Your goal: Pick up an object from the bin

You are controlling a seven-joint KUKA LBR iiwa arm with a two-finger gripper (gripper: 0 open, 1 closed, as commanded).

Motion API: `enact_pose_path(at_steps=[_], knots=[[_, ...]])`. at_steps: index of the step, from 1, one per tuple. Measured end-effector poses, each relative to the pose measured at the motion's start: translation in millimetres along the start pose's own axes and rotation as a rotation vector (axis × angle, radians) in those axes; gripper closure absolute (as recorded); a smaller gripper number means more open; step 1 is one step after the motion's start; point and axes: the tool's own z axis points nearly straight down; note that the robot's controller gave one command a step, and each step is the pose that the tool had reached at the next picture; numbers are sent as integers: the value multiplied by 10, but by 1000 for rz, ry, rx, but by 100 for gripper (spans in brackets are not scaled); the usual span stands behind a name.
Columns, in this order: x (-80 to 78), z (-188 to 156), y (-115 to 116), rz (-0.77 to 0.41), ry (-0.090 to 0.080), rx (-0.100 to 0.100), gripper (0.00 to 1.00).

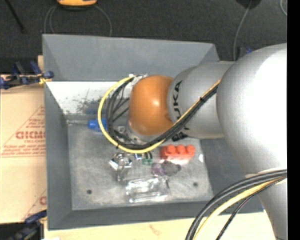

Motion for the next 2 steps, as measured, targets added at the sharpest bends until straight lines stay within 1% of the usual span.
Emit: enact_pose_path(at_steps=[1, 2], knots=[[-19, -20, -9, 5, -4, 1, 100], [-186, -1108, -245, 2, 4, 7, 100]])
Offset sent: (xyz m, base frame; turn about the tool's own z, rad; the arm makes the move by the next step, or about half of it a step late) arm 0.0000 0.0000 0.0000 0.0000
